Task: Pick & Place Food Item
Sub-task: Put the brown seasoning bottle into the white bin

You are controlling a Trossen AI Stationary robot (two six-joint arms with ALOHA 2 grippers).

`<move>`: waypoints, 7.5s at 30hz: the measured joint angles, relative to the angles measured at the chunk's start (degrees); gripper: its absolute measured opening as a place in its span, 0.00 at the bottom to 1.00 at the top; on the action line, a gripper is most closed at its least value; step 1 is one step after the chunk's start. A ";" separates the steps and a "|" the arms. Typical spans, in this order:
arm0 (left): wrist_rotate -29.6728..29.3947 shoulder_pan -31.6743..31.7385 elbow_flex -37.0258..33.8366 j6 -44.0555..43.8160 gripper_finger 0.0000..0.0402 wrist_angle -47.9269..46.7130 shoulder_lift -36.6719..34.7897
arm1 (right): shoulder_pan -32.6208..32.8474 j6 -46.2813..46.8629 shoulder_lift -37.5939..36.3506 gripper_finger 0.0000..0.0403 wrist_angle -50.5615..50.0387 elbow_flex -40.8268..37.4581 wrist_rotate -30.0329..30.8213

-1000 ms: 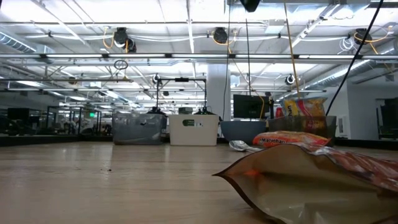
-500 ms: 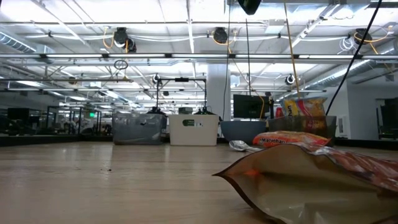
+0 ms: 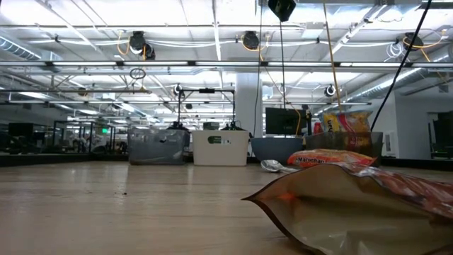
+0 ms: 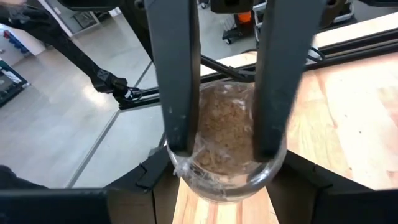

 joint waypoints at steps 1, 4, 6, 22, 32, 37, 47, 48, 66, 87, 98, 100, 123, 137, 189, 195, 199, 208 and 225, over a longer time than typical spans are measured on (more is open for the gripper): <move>0.15 -0.01 0.00 0.00 0.20 0.08 -0.01 | 0.00 0.00 0.00 0.46 0.06 0.00 -0.19; 0.51 0.29 -0.02 -0.02 0.20 0.05 0.03 | 0.00 0.01 0.00 0.46 -0.13 0.00 -0.20; 0.60 0.57 -0.02 -0.79 0.21 0.21 0.03 | -0.02 0.06 0.00 0.46 -0.07 0.00 -0.18; 7.70 3.04 -0.24 -6.23 0.58 2.10 0.23 | -0.10 1.71 -0.21 0.46 0.64 0.35 -1.71; 4.11 1.93 -0.17 -4.86 0.67 1.15 0.22 | -0.94 2.63 -0.22 0.46 0.21 0.33 -1.89; 2.60 1.82 -0.15 -4.13 0.61 1.51 0.17 | -0.94 2.25 -0.22 0.46 0.18 0.33 -1.95; 2.24 2.33 -0.11 -3.55 0.47 1.15 0.16 | -0.94 2.26 -0.22 0.46 -0.02 0.22 -1.84; 2.23 2.36 -0.11 -3.54 0.47 1.16 0.16 | -0.94 2.27 -0.22 0.46 -0.02 0.22 -1.80; -0.50 2.52 -0.11 -0.93 0.47 2.70 0.07 | -0.94 1.29 -0.22 0.48 -0.02 0.22 -1.60; -0.74 2.52 -0.13 1.10 0.47 5.21 0.10 | -1.01 0.24 -0.22 0.52 1.03 0.22 -1.86; -1.27 2.63 -0.07 1.13 0.47 4.96 0.16 | -2.71 1.04 -1.43 0.57 0.48 0.17 -2.27; -1.24 2.63 -0.07 1.14 0.47 4.92 0.18 | -3.64 2.71 -1.53 0.59 0.44 0.15 -4.62; -1.29 3.34 -0.17 2.69 0.47 3.62 -0.41 | -9.06 5.37 -3.84 0.73 -0.43 0.17 -12.49; -2.79 7.19 -0.13 4.53 0.47 -2.03 -5.97 | -14.05 -0.92 -13.13 0.73 -12.50 0.20 -4.18; -23.47 22.06 -50.36 7.87 0.46 51.02 -8.24 | -14.40 19.47 -16.32 0.73 47.06 -40.11 26.54; -30.97 18.65 -49.88 5.02 0.46 60.45 -2.62 | -14.43 19.42 -17.89 0.73 46.11 -40.11 23.33; -31.82 17.53 -46.25 5.81 0.46 61.82 1.92 | -14.43 19.50 -18.80 0.73 43.67 -40.11 20.53; -34.26 16.61 -35.61 9.91 0.46 57.79 11.25 | -14.83 19.84 -20.65 0.73 38.40 -40.11 16.30; -35.14 16.82 -33.49 5.75 0.46 52.54 15.16 | -14.86 20.93 -23.56 0.73 32.70 -40.11 16.13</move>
